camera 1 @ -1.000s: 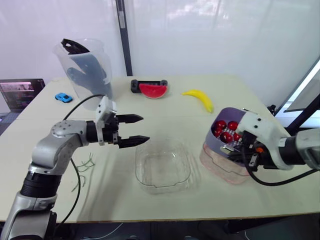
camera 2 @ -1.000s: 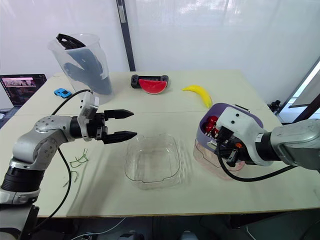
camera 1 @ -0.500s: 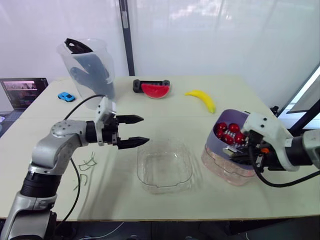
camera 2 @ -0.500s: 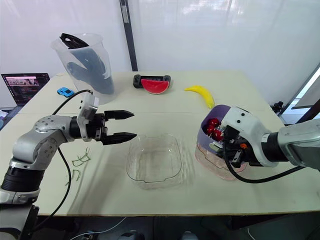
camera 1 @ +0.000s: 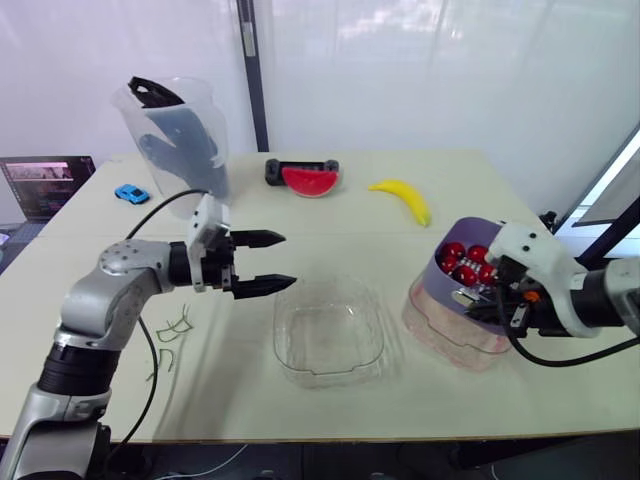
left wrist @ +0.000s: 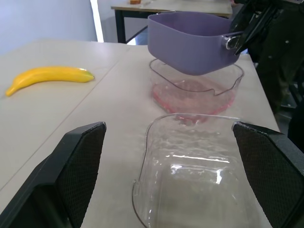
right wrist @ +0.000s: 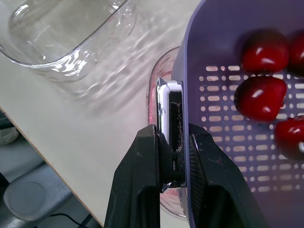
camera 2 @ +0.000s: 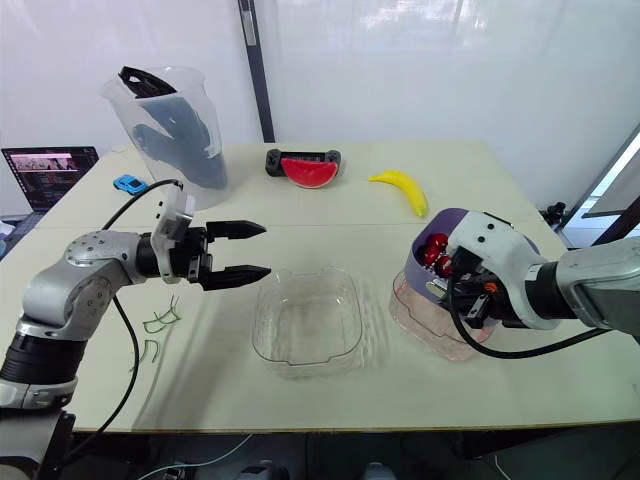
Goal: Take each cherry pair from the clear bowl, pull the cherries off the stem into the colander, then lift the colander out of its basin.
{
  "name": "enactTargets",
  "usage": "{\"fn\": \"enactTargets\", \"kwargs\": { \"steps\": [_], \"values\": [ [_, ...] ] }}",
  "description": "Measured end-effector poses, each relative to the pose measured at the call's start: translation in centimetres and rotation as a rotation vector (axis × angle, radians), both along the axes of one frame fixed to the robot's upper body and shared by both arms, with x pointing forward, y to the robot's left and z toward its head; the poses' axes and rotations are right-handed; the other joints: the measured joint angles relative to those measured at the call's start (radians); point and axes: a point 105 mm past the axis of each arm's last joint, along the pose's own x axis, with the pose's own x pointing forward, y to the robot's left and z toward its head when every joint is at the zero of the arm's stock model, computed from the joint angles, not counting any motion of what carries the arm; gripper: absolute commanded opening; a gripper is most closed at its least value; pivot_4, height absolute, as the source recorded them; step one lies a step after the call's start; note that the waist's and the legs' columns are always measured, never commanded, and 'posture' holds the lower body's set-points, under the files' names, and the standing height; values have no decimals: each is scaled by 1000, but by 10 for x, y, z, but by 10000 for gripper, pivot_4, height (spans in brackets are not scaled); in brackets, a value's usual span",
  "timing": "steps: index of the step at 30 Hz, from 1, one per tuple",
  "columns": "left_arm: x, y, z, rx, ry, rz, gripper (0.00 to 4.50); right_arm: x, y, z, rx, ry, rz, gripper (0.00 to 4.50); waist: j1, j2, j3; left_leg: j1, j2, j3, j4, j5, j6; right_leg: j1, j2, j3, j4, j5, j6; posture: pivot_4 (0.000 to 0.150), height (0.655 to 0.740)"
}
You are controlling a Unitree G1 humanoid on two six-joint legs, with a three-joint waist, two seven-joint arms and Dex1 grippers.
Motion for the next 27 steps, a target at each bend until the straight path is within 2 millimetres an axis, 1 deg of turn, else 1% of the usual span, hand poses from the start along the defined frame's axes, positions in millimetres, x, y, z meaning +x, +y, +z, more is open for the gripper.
{"fn": "enactTargets", "kwargs": {
  "steps": [3,6,7,9,12,13,14,17,20,21,23,25,27],
  "values": [
    [1,1,0,-2,0,11,45000,0,0,0,-10,5,8,2294,0,0,0,0,0,0,0,0,0,0,0,0,0,0,0,1500,7400],
    [2,12,-3,-8,11,62,45000,-1,11,0,-7,29,89,2294,-8,1,0,1,0,0,0,0,0,-1,0,0,0,0,0,1500,7400],
    [2,16,-4,-9,18,79,45000,0,15,1,-12,27,123,2294,-8,1,0,1,0,0,0,0,0,0,0,0,0,0,0,1500,7400],
    [2,20,-7,-13,24,107,45000,9,22,9,-39,-14,190,2294,-8,2,0,1,0,1,0,0,0,0,0,0,0,0,0,1500,7400],
    [0,25,-13,-24,34,146,45000,29,28,23,-77,-83,277,2294,-8,2,0,1,0,1,0,0,0,0,0,0,0,0,0,1500,7400],
    [-1,26,-14,-33,36,158,45000,39,31,25,-92,-95,315,2294,-7,2,0,1,0,1,0,0,0,-1,0,0,0,0,0,1500,7400],
    [-3,28,-15,-44,41,173,45000,51,39,27,-103,-104,375,2294,-12,2,0,1,0,2,0,0,0,-1,0,1,0,0,0,1500,7400],
    [-9,27,-14,-64,35,190,45000,86,55,24,-167,-112,485,2294,-26,2,1,0,0,1,-1,0,-1,-2,0,0,1,0,0,1500,7400],
    [-14,36,-17,-67,35,251,45000,119,73,22,-200,-106,536,2294,-34,2,1,0,0,1,-1,2,-3,-4,0,1,2,0,0,1500,7400],
    [-17,37,-18,-67,33,265,45000,127,78,22,-206,-106,539,2294,-33,2,1,-1,0,1,-2,3,-5,-5,0,1,2,0,0,1500,7400],
    [-23,41,-20,-66,30,297,45000,143,87,16,-214,-102,553,2294,-38,2,1,-1,0,1,-2,3,-6,-5,-1,1,2,0,0,1500,7400],
    [-27,44,-18,-65,24,322,45000,152,88,2,-234,-66,566,2294,-30,2,1,-2,0,0,-1,4,-7,-5,-1,0,2,0,0,1500,7400],
    [-31,47,-16,-63,14,347,45000,155,88,-10,-238,-27,585,2294,-24,2,1,-2,-1,-1,-1,4,-8,-5,-2,0,3,0,0,1500,7400]
  ]
}}
